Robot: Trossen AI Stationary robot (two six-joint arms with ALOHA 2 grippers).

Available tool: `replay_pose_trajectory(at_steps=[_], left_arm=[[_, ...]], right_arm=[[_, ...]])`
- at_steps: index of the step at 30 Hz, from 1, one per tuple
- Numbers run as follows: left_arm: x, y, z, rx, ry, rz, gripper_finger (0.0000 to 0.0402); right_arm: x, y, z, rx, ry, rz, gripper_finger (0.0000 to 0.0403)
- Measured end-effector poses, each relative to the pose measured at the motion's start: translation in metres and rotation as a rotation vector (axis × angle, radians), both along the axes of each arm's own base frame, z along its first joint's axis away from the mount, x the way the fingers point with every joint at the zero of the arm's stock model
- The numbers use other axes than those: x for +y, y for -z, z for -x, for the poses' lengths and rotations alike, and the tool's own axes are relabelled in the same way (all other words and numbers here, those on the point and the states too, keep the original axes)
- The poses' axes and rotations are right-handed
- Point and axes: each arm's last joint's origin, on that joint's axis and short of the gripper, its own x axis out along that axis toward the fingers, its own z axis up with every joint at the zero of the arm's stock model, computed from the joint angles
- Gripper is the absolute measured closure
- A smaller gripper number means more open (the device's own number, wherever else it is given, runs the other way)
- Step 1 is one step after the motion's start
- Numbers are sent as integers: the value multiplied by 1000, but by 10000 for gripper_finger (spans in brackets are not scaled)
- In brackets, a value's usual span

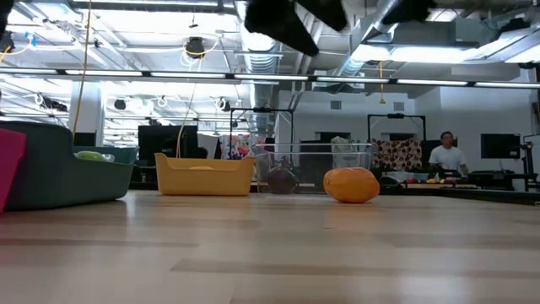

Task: Sort produce into baskets
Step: Put the orange potato into the red bin

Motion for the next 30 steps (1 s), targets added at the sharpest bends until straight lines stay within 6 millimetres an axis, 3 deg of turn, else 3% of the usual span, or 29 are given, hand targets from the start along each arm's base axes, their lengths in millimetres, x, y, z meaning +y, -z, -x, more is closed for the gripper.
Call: replay_pose_trajectory(at_steps=[8, 13, 24, 30], left_arm=[[45, 34, -39, -52, -106, -68, 35], [69, 66, -60, -60, -158, -73, 35], [121, 122, -82, -55, -262, -27, 36], [132, 132, -82, -32, -289, -18, 35]], right_arm=[[7, 28, 51, -91, -19, -91, 28], [9, 41, 67, -114, -47, -98, 28], [9, 54, 78, -134, -58, -101, 28], [9, 54, 78, -132, -59, -100, 28]])
